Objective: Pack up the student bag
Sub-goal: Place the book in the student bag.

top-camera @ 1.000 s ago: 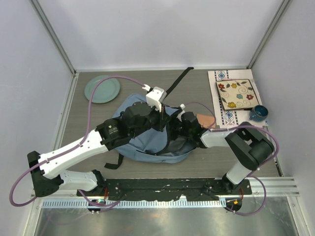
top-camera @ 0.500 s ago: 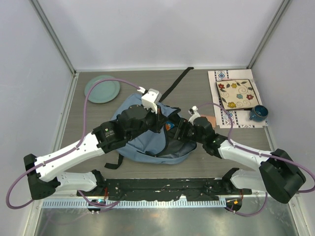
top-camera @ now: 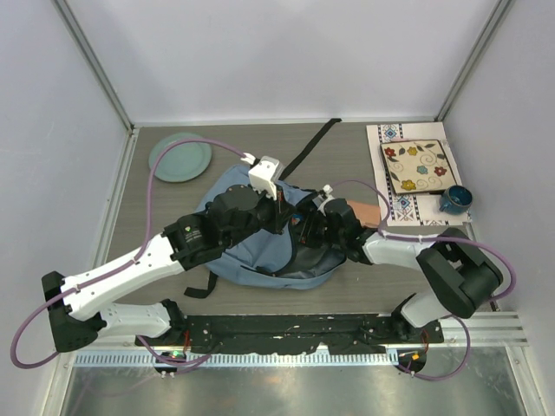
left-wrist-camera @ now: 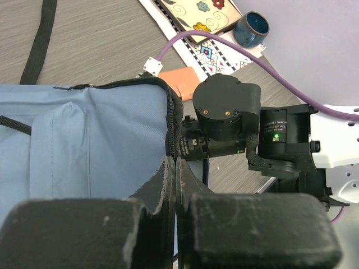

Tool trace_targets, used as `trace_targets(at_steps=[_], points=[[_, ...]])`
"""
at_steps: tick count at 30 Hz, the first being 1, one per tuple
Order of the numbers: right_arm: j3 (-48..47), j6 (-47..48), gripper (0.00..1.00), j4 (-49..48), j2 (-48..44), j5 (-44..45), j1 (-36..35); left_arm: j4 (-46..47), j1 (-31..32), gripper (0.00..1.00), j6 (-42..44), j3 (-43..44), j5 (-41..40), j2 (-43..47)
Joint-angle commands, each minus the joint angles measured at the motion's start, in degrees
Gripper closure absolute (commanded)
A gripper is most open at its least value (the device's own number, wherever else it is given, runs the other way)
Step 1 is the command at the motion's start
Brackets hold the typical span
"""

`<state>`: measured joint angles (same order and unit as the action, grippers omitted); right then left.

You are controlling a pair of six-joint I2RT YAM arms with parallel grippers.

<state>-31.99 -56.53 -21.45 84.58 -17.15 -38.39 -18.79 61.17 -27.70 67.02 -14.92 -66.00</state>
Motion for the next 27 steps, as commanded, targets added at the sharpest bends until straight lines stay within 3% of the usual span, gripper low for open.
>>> trace_targets(at_steps=[1, 3, 4, 5, 6, 7, 8, 9, 12, 15, 18, 21, 24, 27], points=[[-3.1, 1.2, 0.75, -6.0, -1.9, 0.8, 0.1, 4.7, 0.4, 0.97, -0.8, 0.3, 0.3, 2.1], [-2.1, 3.3, 0.69, -2.0, -6.2, 4.5, 0.2, 3.8, 0.4, 0.93, -0.9, -0.5, -0.4, 2.4], [-0.5, 3.9, 0.58, -0.4, -8.2, 6.3, 0.3, 3.6, 0.4, 0.91, -1.4, -0.8, -0.7, 2.5], [0.3, 4.4, 0.55, 1.2, -10.0, 7.6, 0.7, 3.5, 0.4, 0.88, -1.6, -1.3, -0.8, 2.6], [1.3, 6.2, 0.53, 5.9, -14.5, 11.0, 0.9, 3.5, 0.4, 0.76, -2.0, -2.2, -0.9, 2.9], [1.4, 7.0, 0.47, 9.2, -16.6, 13.4, 0.9, 3.7, 0.4, 0.71, -2.8, -2.7, -0.5, 3.0], [1.3, 7.7, 0.45, 13.2, -18.6, 16.1, 0.9, 3.9, 0.4, 0.68, -3.1, -3.2, 0.0, 3.2], [1.2, 8.5, 0.43, 20.7, -22.9, 19.8, 1.0, 4.3, 0.4, 0.57, -3.6, -3.8, 0.4, 3.2], [2.0, 9.8, 0.38, 33.0, -29.8, 29.9, 2.1, 4.5, 0.4, 0.38, -5.3, -4.2, 2.9, 2.6], [2.3, 9.0, 0.33, 40.8, -37.5, 35.0, 4.2, 4.0, 0.5, 0.28, -7.9, -5.5, 2.5, 3.1], [1.2, 6.9, 0.31, 48.2, -41.4, 40.1, 6.0, 2.9, 0.6, 0.2, -13.8, -9.4, -3.9, 6.0], [2.2, 7.6, 0.25, 48.5, -42.9, 38.8, 8.1, -1.2, 0.6, 0.18, -20.6, -14.1, -11.5, 10.6], [3.2, 8.8, 0.25, 45.5, -40.3, 31.4, 11.0, -7.1, 0.6, 0.17, -28.3, -18.3, -16.5, 15.4], [4.1, 9.3, 0.25, 41.6, -36.5, 25.5, 11.5, -9.8, 1.2, 0.17, -32.4, -22.6, -17.9, 20.2]])
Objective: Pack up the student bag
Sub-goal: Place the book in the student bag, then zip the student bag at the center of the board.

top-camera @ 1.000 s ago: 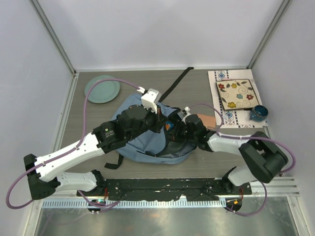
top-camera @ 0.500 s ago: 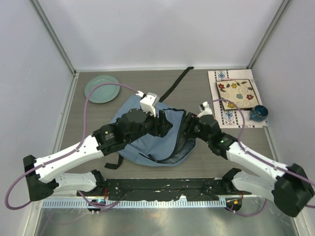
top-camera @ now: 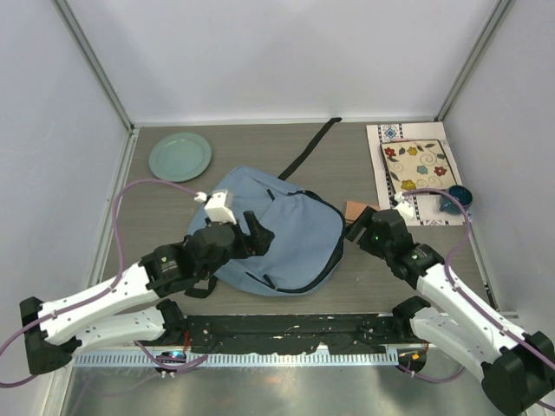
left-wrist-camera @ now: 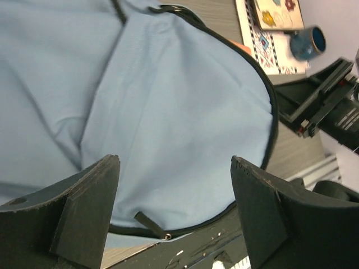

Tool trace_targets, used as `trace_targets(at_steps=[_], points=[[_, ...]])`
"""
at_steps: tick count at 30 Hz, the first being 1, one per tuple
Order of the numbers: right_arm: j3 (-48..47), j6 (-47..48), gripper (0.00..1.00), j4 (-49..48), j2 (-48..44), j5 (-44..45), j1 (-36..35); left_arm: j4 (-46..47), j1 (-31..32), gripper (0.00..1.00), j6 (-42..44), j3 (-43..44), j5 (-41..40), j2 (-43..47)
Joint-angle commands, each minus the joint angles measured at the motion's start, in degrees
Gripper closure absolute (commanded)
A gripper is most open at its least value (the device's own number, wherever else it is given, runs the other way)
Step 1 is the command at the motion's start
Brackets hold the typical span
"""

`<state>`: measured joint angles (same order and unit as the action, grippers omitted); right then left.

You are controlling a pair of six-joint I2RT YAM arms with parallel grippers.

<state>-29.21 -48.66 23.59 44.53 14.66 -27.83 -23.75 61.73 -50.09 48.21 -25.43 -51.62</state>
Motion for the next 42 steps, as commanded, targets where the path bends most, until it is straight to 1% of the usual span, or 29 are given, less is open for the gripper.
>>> trace_targets(at_steps=[1, 5, 8, 9, 11, 12, 14, 15, 16, 18, 19, 21, 23, 25, 26, 28, 33, 34, 35, 36, 37, 38, 39, 41, 42], points=[[1.6, 1.7, 0.26, -4.7, 4.2, -7.5, 0.9, -5.2, 0.8, 0.17, -11.9, -4.8, -7.6, 7.1], [2.7, 2.6, 0.27, -10.7, 6.6, -13.0, 1.0, -6.8, 1.5, 0.17, -15.0, -7.6, -8.0, 10.1], [3.2, 2.7, 0.27, -12.4, 7.1, -13.9, 1.0, -7.8, 2.0, 0.17, -15.7, -8.0, -8.8, 10.4], [3.7, 2.6, 0.28, -12.7, 7.0, -15.8, 0.9, -8.2, 1.9, 0.17, -15.7, -7.8, -8.8, 10.2], [4.2, 3.0, 0.31, -13.2, 7.5, -16.5, 1.0, -10.1, 2.0, 0.17, -16.4, -6.9, -9.3, 9.0], [4.4, 3.1, 0.38, -13.0, 8.1, -16.5, 1.0, -11.0, 2.1, 0.17, -16.8, -6.5, -9.5, 8.3], [4.7, 3.3, 0.48, -12.6, 9.9, -16.4, 1.0, -13.2, 2.1, 0.17, -17.5, -5.8, -9.5, 6.3], [4.7, 3.4, 0.65, -12.3, 10.3, -16.3, 1.0, -13.6, 2.1, 0.17, -17.8, -5.7, -9.1, 5.6], [4.7, 3.4, 0.77, -11.8, 10.4, -16.2, 1.0, -14.0, 2.2, 0.17, -18.0, -5.7, -8.8, 5.1], [4.5, 3.6, 0.94, -10.0, 8.7, -15.2, 1.0, -15.2, 2.8, 0.17, -19.4, -5.8, -8.9, 4.0], [4.4, 3.6, 0.97, -9.1, 7.4, -14.9, 1.0, -15.4, 3.3, 0.17, -19.8, -5.9, -9.2, 4.0], [3.6, 4.2, 0.99, -5.6, 3.3, -10.9, 1.0, -15.7, 3.4, 0.17, -20.1, -6.2, -10.1, 4.1], [2.2, 4.8, 0.99, -1.1, 0.2, -7.7, 1.0, -16.7, 3.5, 0.17, -20.1, -6.1, -10.7, 4.2], [0.8, 5.7, 0.99, 2.5, -0.4, -5.2, 1.0, -18.3, 3.5, 0.17, -20.1, -5.8, -11.5, 4.1], [-0.5, 6.1, 0.99, 5.8, 0.0, -3.5, 1.0, -19.1, 3.5, 0.17, -20.0, -5.7, -11.8, 4.0], [-1.5, 7.4, 0.99, 9.4, 0.8, 0.9, 1.0, -21.2, 3.5, 0.17, -20.1, -5.5, -12.4, 3.5], [-3.9, 6.9, 0.98, 11.6, 3.5, 2.6, 0.9, -23.0, 3.5, 0.16, -20.6, -5.8, -12.9, 2.7], [-4.8, 6.6, 0.97, 13.4, 3.8, 3.6, 0.9, -22.9, 3.5, 0.16, -20.8, -6.0, -12.8, 2.8], [-6.1, 6.7, 0.93, 13.8, 3.8, 4.1, 0.9, -22.8, 3.5, 0.16, -20.9, -6.3, -12.6, 2.7], [-6.6, 6.7, 0.93, 14.2, 3.6, 4.4, 0.9, -22.6, 3.5, 0.16, -20.9, -6.5, -12.5, 2.9], [-6.7, 7.2, 0.95, 13.7, 3.1, 4.2, 0.9, -21.6, 3.5, 0.16, -20.9, -6.9, -12.4, 3.0], [-6.6, 7.4, 0.99, 12.8, 2.8, 3.6, 0.9, -21.0, 3.5, 0.16, -20.8, -7.1, -11.7, 3.3], [-6.6, 7.5, 0.99, 12.2, 2.8, 3.3, 0.9, -20.1, 3.5, 0.16, -20.6, -7.2, -11.3, 3.4], [-6.1, 7.6, 0.99, 10.5, 3.8, 1.6, 0.9, -15.5, 3.6, 0.16, -18.7, -7.7, -9.8, 3.7], [-6.3, 7.5, 0.99, 10.2, 4.7, 1.2, 0.9, -13.5, 3.7, 0.16, -18.0, -7.8, -7.6, 3.5]])
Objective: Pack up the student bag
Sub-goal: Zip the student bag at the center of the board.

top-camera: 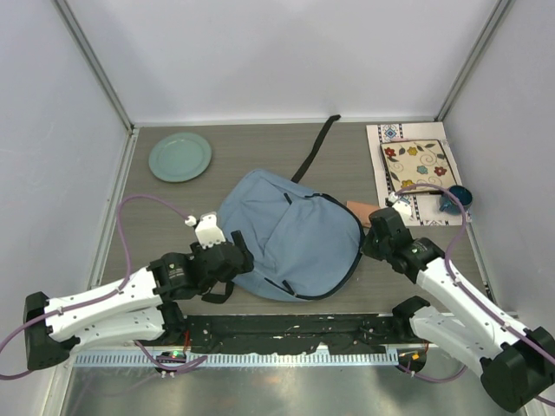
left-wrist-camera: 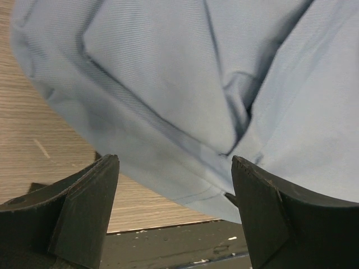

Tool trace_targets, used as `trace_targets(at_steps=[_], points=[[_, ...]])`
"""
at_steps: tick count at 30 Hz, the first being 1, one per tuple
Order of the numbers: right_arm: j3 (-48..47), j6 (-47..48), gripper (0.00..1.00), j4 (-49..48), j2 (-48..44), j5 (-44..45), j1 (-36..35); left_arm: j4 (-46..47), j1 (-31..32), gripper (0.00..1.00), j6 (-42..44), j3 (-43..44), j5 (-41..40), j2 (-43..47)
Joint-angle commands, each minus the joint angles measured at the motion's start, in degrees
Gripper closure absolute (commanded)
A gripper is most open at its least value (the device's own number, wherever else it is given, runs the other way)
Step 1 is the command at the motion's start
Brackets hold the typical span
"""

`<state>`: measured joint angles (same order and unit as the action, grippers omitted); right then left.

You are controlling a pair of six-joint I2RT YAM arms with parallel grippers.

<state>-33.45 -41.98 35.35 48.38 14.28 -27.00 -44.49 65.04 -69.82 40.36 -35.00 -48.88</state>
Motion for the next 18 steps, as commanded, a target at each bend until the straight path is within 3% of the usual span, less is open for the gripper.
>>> trace_targets(at_steps=[1, 8, 13, 18], points=[[-2.0, 0.8, 0.99, -2.6, 1.5, 1.2, 0.1, 10.4, 0.6, 0.13, 2.1, 0.2, 2.9, 0.4], [-1.5, -0.3, 0.99, -7.4, 6.2, -2.2, -0.4, 16.8, 4.9, 0.07, -8.0, -5.5, 5.1, -3.2], [-1.4, -0.7, 0.99, -8.1, 5.9, -3.6, -0.4, 21.1, 5.7, 0.08, -9.1, -6.6, 4.9, -5.5], [-1.2, -0.3, 0.99, -8.4, 5.2, -4.7, -0.4, 20.8, 6.1, 0.19, -10.0, -7.7, 2.8, -7.9]])
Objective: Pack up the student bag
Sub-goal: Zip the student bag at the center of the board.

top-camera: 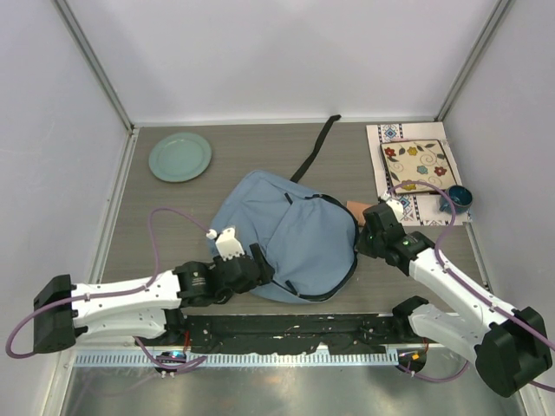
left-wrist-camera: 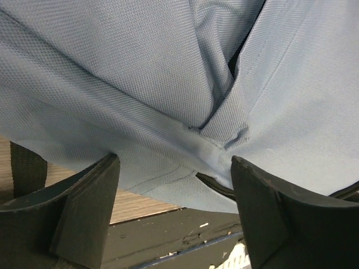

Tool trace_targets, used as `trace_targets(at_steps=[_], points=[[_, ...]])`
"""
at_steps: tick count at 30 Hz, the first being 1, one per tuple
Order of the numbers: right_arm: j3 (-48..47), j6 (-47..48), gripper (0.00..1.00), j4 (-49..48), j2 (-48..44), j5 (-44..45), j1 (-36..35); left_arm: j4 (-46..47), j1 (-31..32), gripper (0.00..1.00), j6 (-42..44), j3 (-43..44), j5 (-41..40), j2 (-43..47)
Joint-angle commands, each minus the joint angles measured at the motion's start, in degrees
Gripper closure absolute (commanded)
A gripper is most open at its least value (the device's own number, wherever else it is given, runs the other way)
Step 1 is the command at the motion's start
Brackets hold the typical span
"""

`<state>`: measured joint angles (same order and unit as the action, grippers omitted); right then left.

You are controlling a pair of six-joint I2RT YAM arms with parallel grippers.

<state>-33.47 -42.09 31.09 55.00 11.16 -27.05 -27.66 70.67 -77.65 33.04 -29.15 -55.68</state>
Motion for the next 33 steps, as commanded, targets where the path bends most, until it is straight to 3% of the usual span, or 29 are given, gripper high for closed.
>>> trace_targets(at_steps=[1, 3, 4, 6, 10, 19, 23, 28, 29, 30, 31, 33], points=[[-1.2, -0.1, 0.99, -4.1, -1.7, -2.0, -0.3, 4.3, 0.3, 0.27, -2.2, -1.0, -4.2, -1.4], [-1.1, 0.1, 0.99, -4.4, -1.8, -2.5, -0.5, 4.1, -0.2, 0.39, -1.6, -1.2, -6.6, -1.3], [-1.1, 0.2, 0.99, -4.4, -1.9, -2.6, -0.5, 3.9, -0.5, 0.52, -1.2, -1.0, -7.1, -1.1], [-1.2, 0.5, 0.99, -4.4, -2.1, -2.7, -0.4, 2.7, -1.2, 0.63, -0.8, -1.0, -8.5, -0.4], [-1.9, 1.0, 0.99, -5.1, -1.7, -3.2, -0.5, 4.0, -6.1, 1.0, 1.3, -2.6, -7.9, 2.2], [-4.5, 0.9, 0.99, -10.4, 4.8, -8.3, -0.5, 2.0, -21.6, 1.0, 18.9, 4.5, -4.0, 3.9], [-6.1, 1.4, 0.99, -11.5, 7.9, -8.1, -0.5, -0.5, -28.6, 1.0, 22.5, 6.2, -1.3, 5.1], [-8.8, 3.8, 0.99, 1.4, 5.3, 8.7, -0.5, -1.7, -29.3, 1.0, 19.6, 2.3, 2.5, 9.4], [-8.6, 4.1, 0.98, 2.0, 4.2, 9.2, -0.5, -1.1, -29.3, 0.93, 18.1, 1.5, 3.7, 10.3], [-8.6, 4.2, 0.94, 2.4, 3.1, 9.5, -0.5, -0.3, -29.3, 0.83, 17.4, 0.1, 5.7, 10.6], [-8.7, 4.2, 0.78, 3.0, 1.9, 9.1, -0.5, 0.3, -29.2, 0.74, 16.8, -0.4, 6.5, 10.7], [-9.0, 3.3, 0.58, 3.6, -0.6, 8.0, -0.5, 1.2, -29.2, 0.65, 16.4, -0.9, 7.8, 10.9]])
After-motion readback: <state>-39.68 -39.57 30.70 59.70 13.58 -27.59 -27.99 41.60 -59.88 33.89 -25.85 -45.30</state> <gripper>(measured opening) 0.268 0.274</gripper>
